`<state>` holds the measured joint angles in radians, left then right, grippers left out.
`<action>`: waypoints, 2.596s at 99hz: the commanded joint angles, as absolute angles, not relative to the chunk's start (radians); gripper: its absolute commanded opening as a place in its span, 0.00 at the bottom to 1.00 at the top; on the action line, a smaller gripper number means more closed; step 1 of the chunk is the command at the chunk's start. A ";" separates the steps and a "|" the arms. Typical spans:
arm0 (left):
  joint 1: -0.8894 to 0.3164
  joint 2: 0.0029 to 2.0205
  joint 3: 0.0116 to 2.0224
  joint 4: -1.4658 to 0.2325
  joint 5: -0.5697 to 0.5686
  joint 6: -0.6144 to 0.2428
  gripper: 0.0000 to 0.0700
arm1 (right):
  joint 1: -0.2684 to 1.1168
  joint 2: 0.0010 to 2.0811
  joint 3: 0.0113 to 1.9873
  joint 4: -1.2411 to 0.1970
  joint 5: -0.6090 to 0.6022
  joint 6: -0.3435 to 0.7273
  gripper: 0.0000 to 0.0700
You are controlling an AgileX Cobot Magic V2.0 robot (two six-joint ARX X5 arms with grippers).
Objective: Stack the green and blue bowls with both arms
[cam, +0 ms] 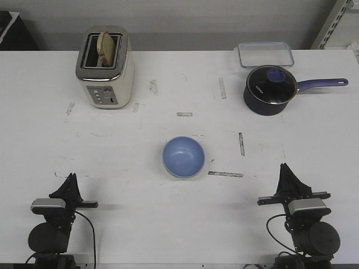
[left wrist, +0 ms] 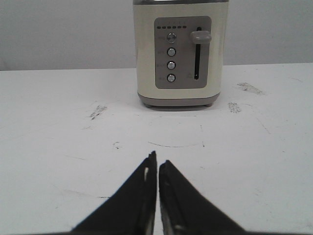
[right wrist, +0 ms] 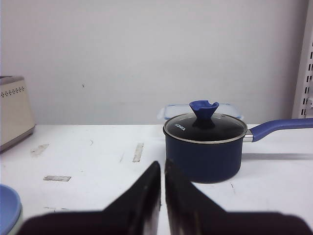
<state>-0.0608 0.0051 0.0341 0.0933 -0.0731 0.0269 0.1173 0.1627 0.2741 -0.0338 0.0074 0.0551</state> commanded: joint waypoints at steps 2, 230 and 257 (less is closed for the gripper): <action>-0.059 0.003 0.012 0.106 -0.072 0.037 0.00 | 0.118 0.163 0.285 -0.022 0.007 0.047 0.01; -0.059 0.003 0.012 0.106 -0.072 0.037 0.00 | 0.001 0.001 0.013 0.075 0.027 0.033 0.01; -0.059 0.003 0.012 0.106 -0.072 0.037 0.00 | 0.001 0.001 0.013 0.075 0.027 0.033 0.01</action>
<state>-0.0608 0.0051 0.0341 0.0937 -0.0731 0.0288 0.0002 0.0021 0.0147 0.0643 0.0265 0.0334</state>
